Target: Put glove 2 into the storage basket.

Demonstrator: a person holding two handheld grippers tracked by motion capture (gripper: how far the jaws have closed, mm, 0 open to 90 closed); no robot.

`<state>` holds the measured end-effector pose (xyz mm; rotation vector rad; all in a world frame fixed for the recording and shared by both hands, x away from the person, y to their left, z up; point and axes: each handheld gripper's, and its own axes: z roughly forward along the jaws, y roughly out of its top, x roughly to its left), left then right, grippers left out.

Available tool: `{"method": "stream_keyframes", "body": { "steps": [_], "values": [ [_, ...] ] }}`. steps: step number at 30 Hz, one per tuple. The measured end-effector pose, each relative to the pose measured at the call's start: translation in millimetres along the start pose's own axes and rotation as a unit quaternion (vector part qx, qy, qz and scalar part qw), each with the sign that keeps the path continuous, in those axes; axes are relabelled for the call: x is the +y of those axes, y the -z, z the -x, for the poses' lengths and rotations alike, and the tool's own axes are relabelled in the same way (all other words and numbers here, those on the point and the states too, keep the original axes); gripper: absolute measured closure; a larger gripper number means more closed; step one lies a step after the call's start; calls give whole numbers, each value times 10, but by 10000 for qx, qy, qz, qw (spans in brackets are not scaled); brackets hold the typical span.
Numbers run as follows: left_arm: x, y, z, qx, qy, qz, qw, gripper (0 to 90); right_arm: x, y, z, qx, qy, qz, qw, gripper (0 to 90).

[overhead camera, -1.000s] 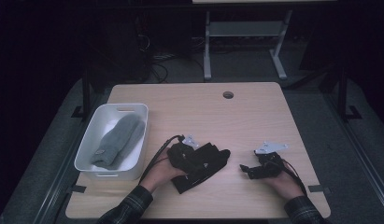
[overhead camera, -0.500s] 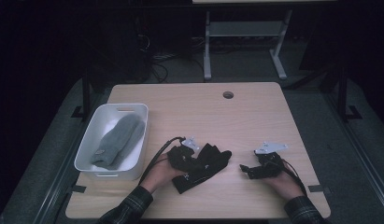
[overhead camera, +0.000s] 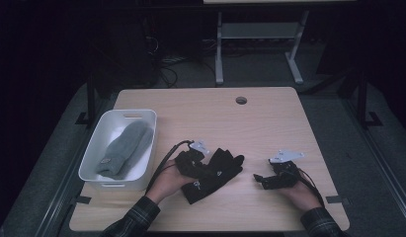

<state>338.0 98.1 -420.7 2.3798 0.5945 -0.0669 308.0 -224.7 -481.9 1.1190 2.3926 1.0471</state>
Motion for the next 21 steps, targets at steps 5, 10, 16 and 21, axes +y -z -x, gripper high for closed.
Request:
{"method": "stream_keyframes", "body": {
  "steps": [5,10,16,21],
  "values": [
    [57,269,-22,122,143,200,9996,712,-1,-2,-2,-4,-9,15,10000,146],
    [78,543,-84,291,302,374,9984,712,0,-2,-2,-4,-12,14,10000,146],
    [76,845,-192,432,452,511,9967,711,0,-3,-1,-4,-3,20,10000,146],
    [36,1071,-304,566,577,625,9948,711,0,-3,-1,-5,-2,19,10000,146]
  ]
}}
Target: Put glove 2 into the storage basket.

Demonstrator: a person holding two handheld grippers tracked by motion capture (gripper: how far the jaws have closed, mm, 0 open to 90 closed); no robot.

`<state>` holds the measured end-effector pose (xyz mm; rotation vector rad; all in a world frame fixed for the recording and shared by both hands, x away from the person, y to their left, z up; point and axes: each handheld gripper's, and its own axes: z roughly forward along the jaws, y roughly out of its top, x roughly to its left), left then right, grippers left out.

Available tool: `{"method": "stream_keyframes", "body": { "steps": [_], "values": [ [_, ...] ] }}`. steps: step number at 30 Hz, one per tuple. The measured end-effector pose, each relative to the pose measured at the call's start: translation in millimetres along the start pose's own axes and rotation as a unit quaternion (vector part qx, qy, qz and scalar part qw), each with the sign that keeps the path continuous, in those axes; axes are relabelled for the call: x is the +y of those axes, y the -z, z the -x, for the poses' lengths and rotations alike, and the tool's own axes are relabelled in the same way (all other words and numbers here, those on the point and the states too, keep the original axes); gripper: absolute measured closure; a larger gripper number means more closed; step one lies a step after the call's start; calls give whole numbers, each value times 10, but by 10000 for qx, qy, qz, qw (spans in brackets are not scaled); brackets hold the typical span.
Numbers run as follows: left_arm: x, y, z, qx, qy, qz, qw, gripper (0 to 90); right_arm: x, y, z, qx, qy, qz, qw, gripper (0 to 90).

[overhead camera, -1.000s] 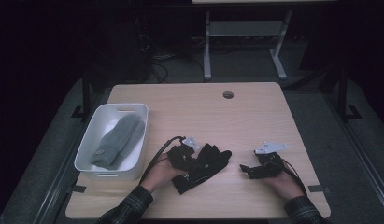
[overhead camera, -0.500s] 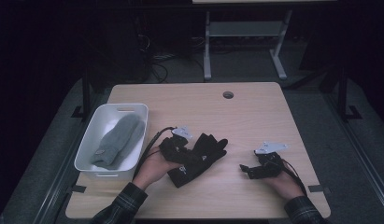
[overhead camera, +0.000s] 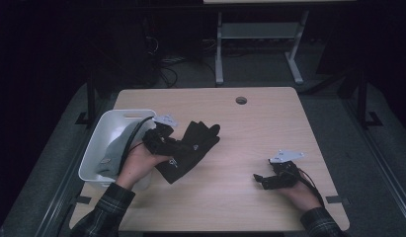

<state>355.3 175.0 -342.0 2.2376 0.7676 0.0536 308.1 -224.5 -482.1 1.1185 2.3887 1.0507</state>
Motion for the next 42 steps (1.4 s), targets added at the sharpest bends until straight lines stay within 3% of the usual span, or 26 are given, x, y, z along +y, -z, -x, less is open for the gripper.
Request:
{"method": "stream_keyframes", "body": {
  "steps": [7,12,22,23,31,37,39,42],
  "values": [
    [-75,329,-222,303,206,102,9993,711,1,0,-1,-4,-4,-5,10000,146],
    [-196,614,-419,516,485,232,9972,711,1,-1,-2,-8,-6,-3,10000,146],
    [-540,1021,-798,931,1011,328,9900,711,3,-3,-2,-16,-5,-4,10000,146],
    [-587,1046,-838,964,1115,360,9884,711,4,-3,-3,-19,-9,-6,10000,146],
    [-857,1122,-1089,1089,1543,305,9815,710,6,-6,-3,-24,-16,-2,10000,146],
    [-993,1068,-1253,1120,1807,277,9768,702,6,-6,-3,-24,-15,-2,10000,146],
    [-1034,1019,-1299,1230,1819,178,9754,681,6,-6,-3,-24,-15,-1,10000,146],
    [-1092,924,-1354,1312,1774,-53,9753,601,6,-6,-3,-23,-14,-1,10000,146]
  ]
}}
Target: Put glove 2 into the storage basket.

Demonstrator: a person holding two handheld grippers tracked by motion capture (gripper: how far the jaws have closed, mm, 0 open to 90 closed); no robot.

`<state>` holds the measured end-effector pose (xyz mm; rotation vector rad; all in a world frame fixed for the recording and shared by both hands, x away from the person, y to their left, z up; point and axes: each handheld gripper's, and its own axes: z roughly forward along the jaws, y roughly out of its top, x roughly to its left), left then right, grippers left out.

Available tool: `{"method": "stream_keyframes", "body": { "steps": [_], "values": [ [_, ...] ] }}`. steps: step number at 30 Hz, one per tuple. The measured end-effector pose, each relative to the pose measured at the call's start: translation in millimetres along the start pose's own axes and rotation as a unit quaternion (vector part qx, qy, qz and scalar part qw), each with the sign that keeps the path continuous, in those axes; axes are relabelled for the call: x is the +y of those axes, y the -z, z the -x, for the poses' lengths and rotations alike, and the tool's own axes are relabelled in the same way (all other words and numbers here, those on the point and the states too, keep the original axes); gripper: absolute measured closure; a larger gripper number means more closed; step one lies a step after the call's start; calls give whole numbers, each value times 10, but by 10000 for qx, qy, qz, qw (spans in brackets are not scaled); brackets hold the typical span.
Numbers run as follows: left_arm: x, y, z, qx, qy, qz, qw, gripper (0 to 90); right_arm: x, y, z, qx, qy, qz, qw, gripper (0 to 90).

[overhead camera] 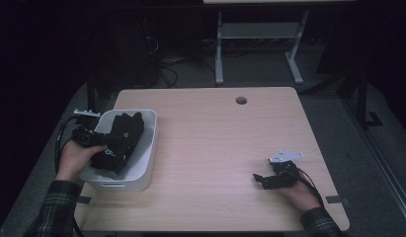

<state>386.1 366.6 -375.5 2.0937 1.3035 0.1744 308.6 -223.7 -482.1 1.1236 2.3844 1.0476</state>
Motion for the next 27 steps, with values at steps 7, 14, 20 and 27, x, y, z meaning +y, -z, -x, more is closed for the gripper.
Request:
{"method": "stream_keyframes", "body": {
  "steps": [7,14,20,27],
  "values": [
    [-4,-51,-11,445,-57,1,9990,360,0,0,0,-1,1,0,10000,146],
    [74,89,79,615,-153,410,9971,152,0,0,0,0,1,1,10000,146],
    [193,127,343,409,-451,631,9961,149,-1,0,-1,-4,-6,-3,10000,146],
    [315,-9,745,20,-757,801,9939,149,0,0,-1,-6,-4,-2,10000,146]
  ]
}}
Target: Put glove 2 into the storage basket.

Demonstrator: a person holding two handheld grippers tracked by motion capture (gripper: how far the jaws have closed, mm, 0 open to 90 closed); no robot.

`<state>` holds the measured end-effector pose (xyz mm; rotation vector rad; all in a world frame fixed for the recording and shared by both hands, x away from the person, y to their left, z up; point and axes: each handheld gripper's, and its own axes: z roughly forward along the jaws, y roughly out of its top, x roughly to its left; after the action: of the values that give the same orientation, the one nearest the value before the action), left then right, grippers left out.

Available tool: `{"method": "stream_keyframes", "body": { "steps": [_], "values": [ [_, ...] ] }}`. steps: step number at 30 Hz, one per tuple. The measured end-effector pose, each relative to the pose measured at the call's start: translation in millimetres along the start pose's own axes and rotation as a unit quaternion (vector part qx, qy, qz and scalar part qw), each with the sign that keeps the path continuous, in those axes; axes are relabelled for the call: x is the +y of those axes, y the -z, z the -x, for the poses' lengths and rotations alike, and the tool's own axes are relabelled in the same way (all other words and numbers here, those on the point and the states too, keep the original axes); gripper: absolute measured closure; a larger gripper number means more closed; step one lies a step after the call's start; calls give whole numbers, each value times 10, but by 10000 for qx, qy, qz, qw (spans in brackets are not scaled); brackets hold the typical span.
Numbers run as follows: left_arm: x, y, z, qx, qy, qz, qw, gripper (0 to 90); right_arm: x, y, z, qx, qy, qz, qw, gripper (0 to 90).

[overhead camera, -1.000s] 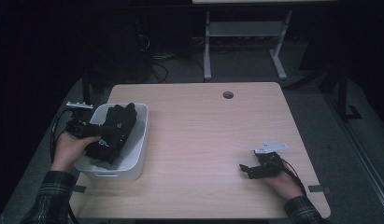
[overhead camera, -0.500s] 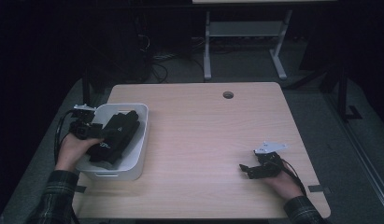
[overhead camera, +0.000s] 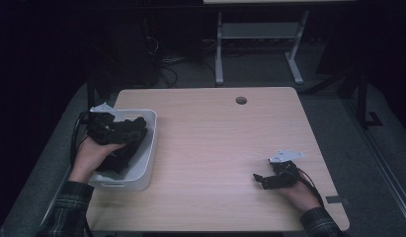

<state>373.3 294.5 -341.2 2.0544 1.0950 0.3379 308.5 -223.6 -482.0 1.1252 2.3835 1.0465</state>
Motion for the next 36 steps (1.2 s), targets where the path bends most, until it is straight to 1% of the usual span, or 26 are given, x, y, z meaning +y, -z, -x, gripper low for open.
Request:
{"method": "stream_keyframes", "body": {
  "steps": [5,6,7,9,10,12,15,16,17,18,19,20,22,23,24,26,27,28,29,30,31,32,33,34,35,36],
  "values": [
    [71,-148,296,-259,-201,93,9994,149,0,0,-1,1,-4,-2,10000,146],
    [77,-175,357,-312,-263,89,9991,150,0,0,0,-1,-2,0,10000,146],
    [81,-211,429,-378,-262,144,9988,149,0,0,0,0,0,1,10000,146],
    [88,-272,558,-476,-391,132,9980,149,0,0,0,0,2,2,10000,146],
    [88,-309,633,-544,-423,157,9975,150,0,0,0,2,-1,0,10000,146],
    [89,-376,766,-668,-576,103,9961,150,0,0,0,-1,1,3,10000,147],
    [67,-501,964,-882,-667,94,9938,150,0,0,0,0,-1,4,10000,146],
    [56,-540,1015,-916,-769,52,9928,150,0,0,-1,1,-6,2,10000,146],
    [39,-587,1076,-955,-760,46,9925,150,1,1,-3,4,-18,-4,10000,146],
    [23,-624,1124,-980,-836,-12,9917,150,1,2,-3,7,-20,-4,10000,146],
    [2,-663,1180,-1008,-863,-12,9911,150,0,-1,0,1,8,7,10000,146],
    [-18,-698,1227,-1019,-960,-28,9901,150,0,0,-1,3,-4,2,10000,146],
    [-68,-766,1330,-1058,-1046,-28,9889,150,0,0,-1,5,-3,1,10000,146],
    [-95,-798,1372,-1081,-1133,-51,9877,150,0,0,-1,6,-1,2,10000,146],
    [-125,-835,1419,-1120,-1144,-50,9871,149,0,0,-1,6,1,2,10000,146],
    [-188,-911,1498,-1149,-1245,-85,9855,150,0,0,-1,6,1,1,10000,146],
    [-212,-938,1516,-1146,-1294,-105,9849,150,0,0,-1,6,3,1,10000,146],
    [-248,-979,1541,-1169,-1265,-107,9850,150,0,0,-1,7,3,1,10000,146],
    [-291,-1025,1548,-1195,-1330,-162,9838,150,0,0,-1,7,5,0,10000,146],
    [-331,-1065,1560,-1215,-1315,-171,9837,149,0,0,-1,7,3,1,10000,146],
    [-368,-1104,1565,-1231,-1389,-222,9824,150,0,0,-1,7,3,0,10000,146],
    [-411,-1146,1585,-1234,-1386,-280,9822,150,0,0,-1,7,4,1,10000,146],
    [-448,-1187,1599,-1206,-1454,-355,9813,149,0,0,-1,8,3,0,10000,146],
    [-487,-1227,1618,-1173,-1482,-408,9811,150,0,0,0,7,6,2,10000,146],
    [-519,-1264,1625,-1182,-1517,-509,9800,150,0,0,0,9,7,2,10000,146],
    [-548,-1300,1632,-1207,-1496,-580,9796,149,0,0,0,7,6,2,10000,146]
  ]
}}
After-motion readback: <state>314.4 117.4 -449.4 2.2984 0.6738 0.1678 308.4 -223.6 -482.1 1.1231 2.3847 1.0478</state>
